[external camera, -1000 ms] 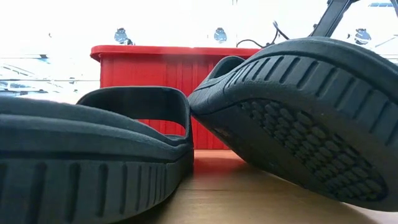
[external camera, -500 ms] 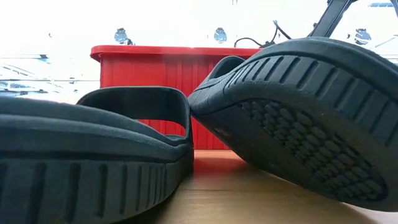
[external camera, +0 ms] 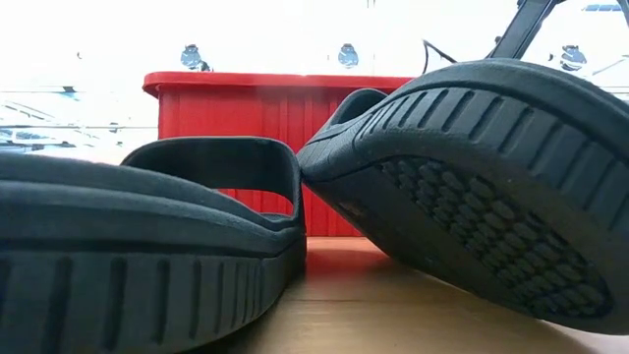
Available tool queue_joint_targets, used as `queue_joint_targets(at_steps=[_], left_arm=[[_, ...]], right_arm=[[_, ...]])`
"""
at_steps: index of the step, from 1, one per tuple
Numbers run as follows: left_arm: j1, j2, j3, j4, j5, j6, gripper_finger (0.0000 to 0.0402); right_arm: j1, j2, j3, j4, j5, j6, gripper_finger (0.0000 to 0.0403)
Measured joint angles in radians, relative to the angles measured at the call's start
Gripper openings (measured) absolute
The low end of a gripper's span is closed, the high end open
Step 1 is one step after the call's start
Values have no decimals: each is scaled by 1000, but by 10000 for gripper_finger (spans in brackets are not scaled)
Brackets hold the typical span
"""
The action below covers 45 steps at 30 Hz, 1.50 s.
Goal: Pick and place slides into bin
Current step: Put the black slipper into the red container
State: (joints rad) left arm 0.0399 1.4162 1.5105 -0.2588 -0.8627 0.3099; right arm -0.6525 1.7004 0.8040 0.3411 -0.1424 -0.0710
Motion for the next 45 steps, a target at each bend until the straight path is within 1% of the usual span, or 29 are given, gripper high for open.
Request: queue_joint_targets(at_steps=[3,5,8,10,12,15,16,23,24,27,28,29,33,36,38,45], left_arm=[[0,0,0,0,0,0,150],[0,0,0,0,0,0,150],[0,0,0,0,0,0,150],[0,0,0,0,0,0,150],[0,0,0,0,0,0,150],[0,0,0,0,0,0,150],[0,0,0,0,0,0,150],[0,0,0,0,0,0,150],[0,0,0,0,0,0,150],[0,0,0,0,0,0,150],[0,0,0,0,0,0,150],[0,0,0,0,0,0,150],[0,0,0,0,0,0,150],[0,0,0,0,0,0,150],[0,0,0,0,0,0,150],[0,0,0,0,0,0,150]], right_arm=[[0,0,0,-42,92,-1,178],[0,0,0,-54,133,-1,177],[0,0,0,-45,153,-7,173],[0,0,0,-20,163,-42,172],[0,0,0,13,128,-90,170],[-1,0,0,59,5,-129,170],[0,0,0,68,-16,-131,169],[-10,0,0,48,-18,-158,169],[-15,0,0,46,-32,-163,169],[-22,10,1,77,-129,-179,169],[-22,15,1,85,-145,-177,169],[-21,20,1,89,-138,-172,169],[-14,39,1,72,30,-125,169],[-14,37,0,56,118,-124,169],[-14,20,0,28,143,-123,169],[-13,-50,0,5,143,-83,169]])
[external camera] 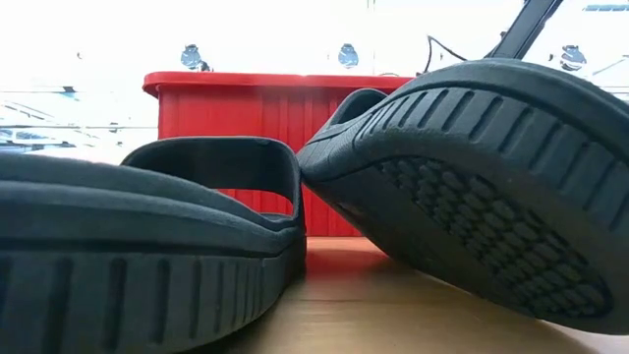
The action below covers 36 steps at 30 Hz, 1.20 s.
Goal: Pick and place slides into bin
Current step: Put the black slipper into the red container
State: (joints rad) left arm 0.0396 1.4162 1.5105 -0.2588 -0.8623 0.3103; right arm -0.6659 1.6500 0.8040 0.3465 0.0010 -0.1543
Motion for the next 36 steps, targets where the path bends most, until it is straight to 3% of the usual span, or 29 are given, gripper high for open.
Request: queue_joint_targets(at_steps=[8,15,25,36], left_arm=[[0,0,0,0,0,0,150],[0,0,0,-1,0,0,150],[0,0,0,-1,0,0,150],[0,0,0,-2,0,0,150]], right_arm=[[-8,-24,1,-35,-38,-73,169],[-7,-19,0,-80,207,-98,169],[-6,-19,0,-68,209,-46,169],[-6,-19,0,-223,208,-15,169]])
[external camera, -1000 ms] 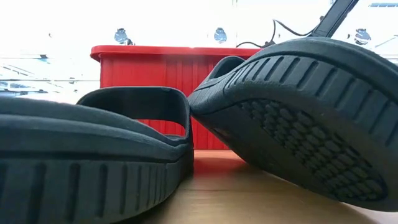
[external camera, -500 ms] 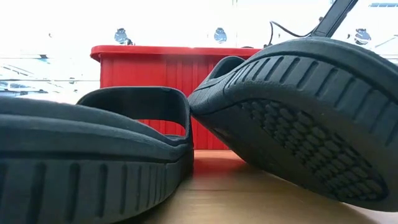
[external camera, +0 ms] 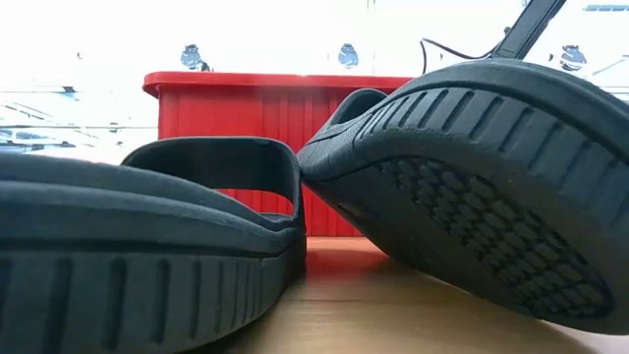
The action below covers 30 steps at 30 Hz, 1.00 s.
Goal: Pick and place slides into bin
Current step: Put the black slipper into the red container
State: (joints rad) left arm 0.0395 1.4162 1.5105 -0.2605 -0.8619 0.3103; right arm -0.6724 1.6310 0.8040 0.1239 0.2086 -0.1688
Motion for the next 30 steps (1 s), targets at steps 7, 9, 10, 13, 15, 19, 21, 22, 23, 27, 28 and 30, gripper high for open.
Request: queue_joint_targets(at_steps=[7,9,10,13,15,19,21,22,23,27,28,30], left_arm=[[0,0,0,0,0,0,150],[0,0,0,0,0,0,150],[0,0,0,0,0,0,150],[0,0,0,0,0,0,150],[0,0,0,0,0,0,150],[0,0,0,0,0,0,150],[0,0,0,0,0,0,150],[0,0,0,-1,0,0,150],[0,0,0,0,0,0,150],[0,0,0,-1,0,0,150],[0,0,0,-1,0,0,150],[0,0,0,-1,0,0,150]], right_arm=[[0,-5,0,-28,-127,118,169],[0,-5,0,-28,-177,166,169],[0,-5,0,-26,-192,190,169],[6,-5,0,-6,-211,239,169],[9,-5,0,21,-210,245,169],[9,-5,0,91,-169,310,169],[12,-5,0,112,-113,347,169],[13,-5,0,118,-80,363,169],[13,-5,0,122,-54,375,169],[13,-5,0,142,-26,414,169],[13,-5,0,152,-29,411,169],[15,-5,0,165,-57,358,169]])
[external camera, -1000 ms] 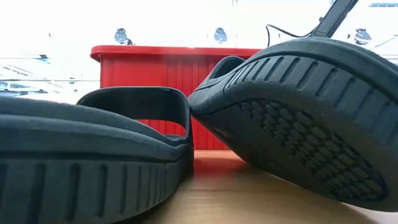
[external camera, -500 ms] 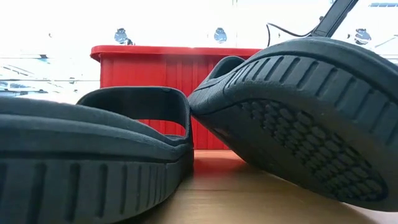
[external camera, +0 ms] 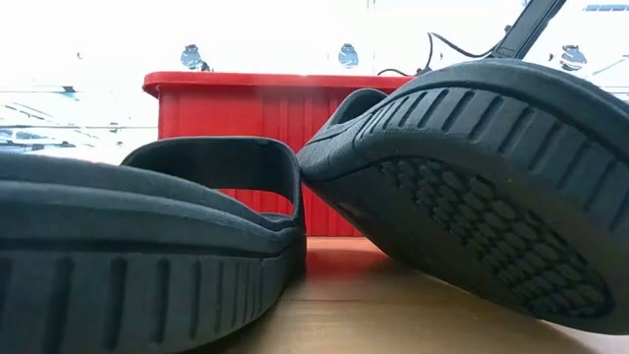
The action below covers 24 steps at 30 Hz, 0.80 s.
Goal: Pick and place slides into bin
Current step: Put the black slipper into the red container
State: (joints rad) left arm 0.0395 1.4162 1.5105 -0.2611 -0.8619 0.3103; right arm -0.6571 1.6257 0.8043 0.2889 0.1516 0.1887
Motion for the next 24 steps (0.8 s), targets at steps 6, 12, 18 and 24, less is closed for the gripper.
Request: queue_joint_targets(at_steps=[6,12,18,24], left_arm=[[0,0,0,-1,0,0,150],[0,0,0,-8,0,0,150],[0,0,0,-39,0,0,150],[0,0,0,-43,0,0,150]], right_arm=[[1,-17,0,36,-111,-221,169],[1,-103,0,28,-127,-447,169],[1,-135,0,-17,-156,-670,169],[25,-93,0,-21,-191,-805,169]])
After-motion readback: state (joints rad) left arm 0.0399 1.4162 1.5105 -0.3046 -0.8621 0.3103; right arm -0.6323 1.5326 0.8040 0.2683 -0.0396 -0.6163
